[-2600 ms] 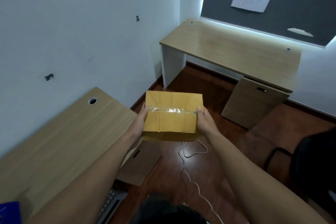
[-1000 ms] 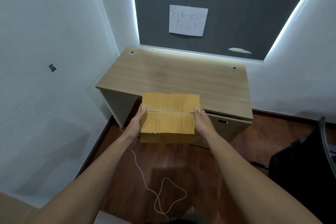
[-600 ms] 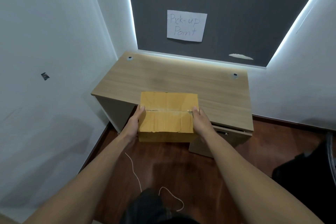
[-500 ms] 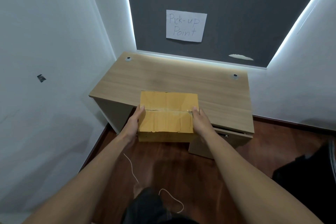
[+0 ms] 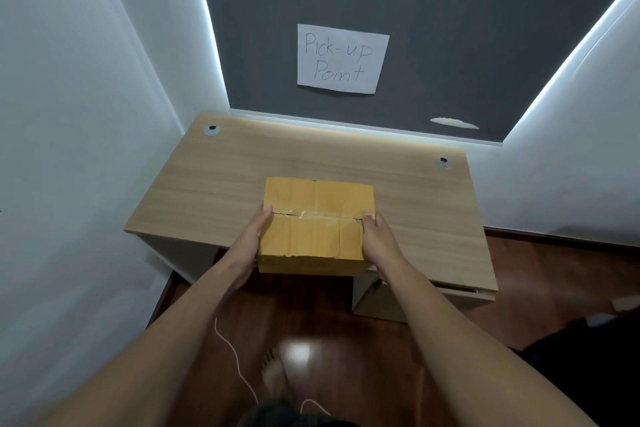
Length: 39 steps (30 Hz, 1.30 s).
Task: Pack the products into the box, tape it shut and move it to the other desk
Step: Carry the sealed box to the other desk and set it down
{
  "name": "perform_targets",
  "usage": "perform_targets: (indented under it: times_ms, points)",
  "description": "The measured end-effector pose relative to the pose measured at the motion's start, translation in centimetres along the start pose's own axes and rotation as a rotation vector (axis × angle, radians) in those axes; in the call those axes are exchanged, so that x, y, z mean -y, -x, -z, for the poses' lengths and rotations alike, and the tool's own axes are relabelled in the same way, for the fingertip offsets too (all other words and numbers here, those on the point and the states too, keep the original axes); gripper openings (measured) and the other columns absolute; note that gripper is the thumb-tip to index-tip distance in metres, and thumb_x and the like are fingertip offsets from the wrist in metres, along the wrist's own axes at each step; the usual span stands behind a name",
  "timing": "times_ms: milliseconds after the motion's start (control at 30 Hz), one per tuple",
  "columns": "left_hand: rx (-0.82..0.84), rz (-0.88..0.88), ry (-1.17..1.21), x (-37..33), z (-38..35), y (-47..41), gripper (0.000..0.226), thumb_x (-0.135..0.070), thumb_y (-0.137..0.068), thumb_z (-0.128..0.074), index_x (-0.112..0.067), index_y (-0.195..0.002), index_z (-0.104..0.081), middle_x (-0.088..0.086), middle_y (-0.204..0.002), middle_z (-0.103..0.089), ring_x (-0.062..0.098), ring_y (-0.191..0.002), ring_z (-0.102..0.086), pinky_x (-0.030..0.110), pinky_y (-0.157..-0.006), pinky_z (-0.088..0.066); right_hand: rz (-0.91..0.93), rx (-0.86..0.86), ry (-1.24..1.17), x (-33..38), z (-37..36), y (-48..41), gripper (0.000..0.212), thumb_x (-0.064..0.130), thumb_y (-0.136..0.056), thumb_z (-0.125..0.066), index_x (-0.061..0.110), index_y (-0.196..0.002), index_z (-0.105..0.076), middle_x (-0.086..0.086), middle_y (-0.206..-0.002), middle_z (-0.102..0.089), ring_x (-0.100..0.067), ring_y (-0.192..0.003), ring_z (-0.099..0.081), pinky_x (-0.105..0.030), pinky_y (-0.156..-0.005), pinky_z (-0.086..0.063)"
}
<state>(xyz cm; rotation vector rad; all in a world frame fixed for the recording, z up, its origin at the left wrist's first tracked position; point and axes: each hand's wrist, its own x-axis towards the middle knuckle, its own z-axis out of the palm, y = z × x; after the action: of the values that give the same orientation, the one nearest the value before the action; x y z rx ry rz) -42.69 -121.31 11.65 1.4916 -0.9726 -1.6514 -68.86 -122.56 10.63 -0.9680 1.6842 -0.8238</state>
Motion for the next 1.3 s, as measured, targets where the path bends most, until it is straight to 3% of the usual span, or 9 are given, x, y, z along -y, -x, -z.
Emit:
perform_targets:
  times_ms: [167, 233, 300, 400, 567, 833, 1000, 1200, 1300]
  points:
    - [0.079, 0.032, -0.009, -1.7, 3.3, -5.8, 0.058, -0.070, -0.110, -0.039, -0.049, -0.164, -0.040, -0.014, -0.156, -0.060, 0.016, -0.143, -0.056, 0.053, -0.118, -0.047, -0.040, -0.061, 0.013, 1.7, -2.8, -4.6, 0.055, 0.055, -0.111, -0.028, 0.030, -0.156, -0.047, 0.001, -0.146, -0.060, -0.023, -0.132, -0.055, -0.045, -0.114, -0.044]
    - [0.095, 0.048, -0.014, -2.5, 4.4, -7.6, 0.057, -0.069, -0.110, -0.039, -0.050, -0.164, -0.040, -0.014, -0.153, -0.063, 0.015, -0.140, -0.059, 0.048, -0.109, -0.054, -0.043, -0.075, 0.009, 2.2, -3.9, -5.8, 0.055, 0.055, -0.112, -0.028, 0.028, -0.155, -0.049, 0.001, -0.147, -0.060, -0.024, -0.134, -0.055, -0.046, -0.117, -0.043]
    - [0.105, 0.070, -0.007, -3.0, 5.6, -9.5, 0.056, -0.067, -0.110, -0.041, -0.049, -0.163, -0.042, -0.014, -0.152, -0.064, 0.016, -0.140, -0.060, 0.043, -0.107, -0.054, -0.061, -0.095, 0.006, 2.8, -5.2, -7.0, 0.055, 0.054, -0.111, -0.028, 0.028, -0.154, -0.049, 0.001, -0.147, -0.060, -0.024, -0.134, -0.055, -0.047, -0.116, -0.044]
    - [0.102, 0.078, -0.020, -3.4, 6.8, -11.7, 0.060, -0.070, -0.108, -0.042, -0.050, -0.165, -0.040, -0.015, -0.156, -0.060, 0.016, -0.145, -0.056, 0.048, -0.119, -0.046, -0.066, -0.097, -0.008, 3.6, -6.2, -8.1, 0.054, 0.054, -0.112, -0.028, 0.028, -0.154, -0.049, 0.002, -0.143, -0.061, -0.022, -0.129, -0.057, -0.045, -0.114, -0.045]
    - [0.111, 0.118, -0.051, -2.6, 9.1, -16.1, 0.091, -0.101, -0.080, -0.052, -0.064, -0.161, -0.033, -0.020, -0.171, -0.043, 0.018, -0.162, -0.036, 0.064, -0.131, -0.025, -0.064, -0.092, 0.001, 4.6, -7.1, -10.7, 0.053, 0.055, -0.112, -0.029, 0.029, -0.153, -0.050, 0.001, -0.144, -0.061, -0.023, -0.132, -0.056, -0.046, -0.116, -0.044]
    - [0.118, 0.123, -0.084, -4.5, 8.2, -20.0, 0.085, -0.095, -0.090, -0.044, -0.058, -0.165, -0.031, -0.017, -0.170, -0.045, 0.018, -0.158, -0.041, 0.059, -0.130, -0.031, -0.073, -0.077, 0.030, 4.6, -7.3, -16.2, 0.055, 0.054, -0.112, -0.029, 0.026, -0.155, -0.049, 0.000, -0.148, -0.058, -0.024, -0.138, -0.053, -0.048, -0.119, -0.040]
    - [0.036, 0.154, -0.082, -5.3, 6.9, -25.9, 0.063, -0.088, -0.098, -0.039, -0.063, -0.156, -0.041, -0.018, -0.165, -0.049, 0.020, -0.154, -0.046, 0.061, -0.127, -0.034, -0.073, -0.067, 0.024, 4.2, -7.6, -22.6, 0.048, 0.045, -0.113, -0.030, 0.025, -0.152, -0.051, -0.002, -0.147, -0.058, -0.025, -0.135, -0.052, -0.042, -0.114, -0.041]
    - [0.040, 0.205, -0.105, -2.8, 6.6, -34.2, 0.084, -0.100, -0.084, -0.046, -0.063, -0.159, -0.037, -0.020, -0.169, -0.045, 0.020, -0.157, -0.042, 0.067, -0.125, -0.035, -0.128, -0.108, 0.024, 2.6, -6.9, -28.0, 0.047, 0.052, -0.111, -0.031, 0.030, -0.148, -0.050, 0.005, -0.133, -0.060, -0.025, -0.131, -0.057, -0.043, -0.110, -0.044]
    - [0.010, 0.238, -0.074, 0.7, 6.7, -38.4, 0.082, -0.099, -0.087, -0.043, -0.059, -0.159, -0.045, -0.020, -0.167, -0.049, 0.017, -0.160, -0.042, 0.058, -0.131, -0.031, -0.092, -0.144, 0.012, 2.4, -6.9, -30.4, 0.045, 0.046, -0.113, -0.033, 0.025, -0.149, -0.051, 0.006, -0.133, -0.063, -0.020, -0.125, -0.059, -0.037, -0.102, -0.045]
